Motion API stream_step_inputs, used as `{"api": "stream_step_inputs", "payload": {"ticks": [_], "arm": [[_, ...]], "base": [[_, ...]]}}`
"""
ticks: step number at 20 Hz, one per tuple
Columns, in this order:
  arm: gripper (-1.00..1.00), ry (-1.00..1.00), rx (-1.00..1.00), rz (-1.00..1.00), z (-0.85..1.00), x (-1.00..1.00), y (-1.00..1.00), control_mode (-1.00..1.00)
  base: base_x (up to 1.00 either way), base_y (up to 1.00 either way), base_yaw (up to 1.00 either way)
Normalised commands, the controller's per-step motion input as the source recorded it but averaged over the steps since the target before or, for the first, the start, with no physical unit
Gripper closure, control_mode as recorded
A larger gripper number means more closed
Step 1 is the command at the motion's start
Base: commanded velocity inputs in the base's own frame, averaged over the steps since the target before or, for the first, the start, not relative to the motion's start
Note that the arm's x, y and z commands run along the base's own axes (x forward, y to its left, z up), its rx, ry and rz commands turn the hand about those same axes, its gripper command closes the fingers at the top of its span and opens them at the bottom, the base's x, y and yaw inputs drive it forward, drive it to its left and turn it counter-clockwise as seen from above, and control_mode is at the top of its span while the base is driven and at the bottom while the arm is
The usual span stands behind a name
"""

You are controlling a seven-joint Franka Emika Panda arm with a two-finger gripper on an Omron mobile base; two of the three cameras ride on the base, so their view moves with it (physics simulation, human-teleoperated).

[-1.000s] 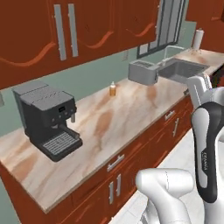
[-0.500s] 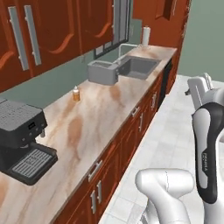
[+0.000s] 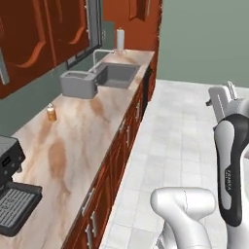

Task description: Close all open cabinet doors.

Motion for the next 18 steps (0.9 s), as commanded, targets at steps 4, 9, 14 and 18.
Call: {"api": "stream_step_inputs", "payload": {"ticks": [4,9,14,18], "arm": [[-1.0,0.0,0.0,0.0,0.0,0.0,0.0,1.0],[-1.0,0.0,0.0,0.0,0.0,0.0,0.0,1.0],[-1.0,0.0,0.0,0.0,0.0,0.0,0.0,1.0],[-1.0,0.0,0.0,0.0,0.0,0.0,0.0,1.0]], "base": [[0.29,0.0,-0.62],[0.34,0.02,-0.61],[0.48,0.0,-0.47],[0.61,0.04,-0.35]]}}
